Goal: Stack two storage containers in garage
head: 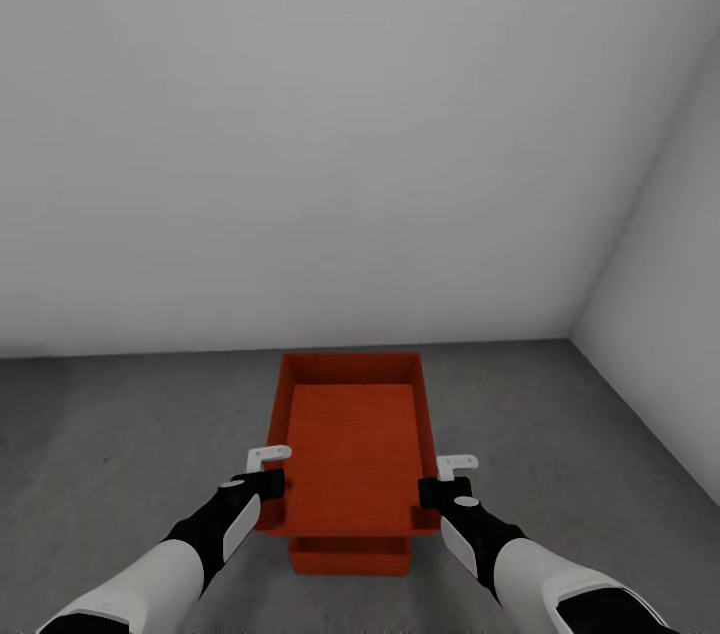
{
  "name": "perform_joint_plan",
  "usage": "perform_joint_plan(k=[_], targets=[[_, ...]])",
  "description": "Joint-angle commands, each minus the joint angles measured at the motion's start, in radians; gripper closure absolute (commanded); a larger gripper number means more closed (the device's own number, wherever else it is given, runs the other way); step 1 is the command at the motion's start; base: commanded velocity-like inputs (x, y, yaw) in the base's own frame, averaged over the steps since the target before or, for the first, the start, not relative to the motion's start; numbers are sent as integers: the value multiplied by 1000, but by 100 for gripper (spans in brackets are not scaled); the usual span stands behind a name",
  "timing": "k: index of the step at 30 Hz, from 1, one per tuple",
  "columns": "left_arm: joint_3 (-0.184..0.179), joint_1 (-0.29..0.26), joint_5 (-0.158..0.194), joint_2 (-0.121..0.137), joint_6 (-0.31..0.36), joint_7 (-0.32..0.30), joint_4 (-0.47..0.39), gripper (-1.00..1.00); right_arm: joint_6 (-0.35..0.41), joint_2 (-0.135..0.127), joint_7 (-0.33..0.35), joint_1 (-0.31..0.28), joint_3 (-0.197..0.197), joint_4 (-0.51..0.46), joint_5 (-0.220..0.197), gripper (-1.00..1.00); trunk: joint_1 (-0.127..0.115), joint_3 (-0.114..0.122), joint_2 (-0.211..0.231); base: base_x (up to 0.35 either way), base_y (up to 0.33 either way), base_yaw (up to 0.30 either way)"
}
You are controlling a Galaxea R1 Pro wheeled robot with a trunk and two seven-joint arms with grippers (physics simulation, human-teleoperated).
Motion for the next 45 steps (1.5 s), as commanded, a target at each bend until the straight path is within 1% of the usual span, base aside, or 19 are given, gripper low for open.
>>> perform_joint_plan(k=[1, 45], targets=[[21, -1, -15, 1, -1, 73, -11, 100, -6, 0, -7, 0, -2, 5, -15, 100, 0, -3, -1, 0, 0, 0], [21, -1, -15, 0, -1, 73, -16, 100, -10, 0, -7, 0, -2, 4, -15, 100, 0, -74, -1, 0, 0, 0]])
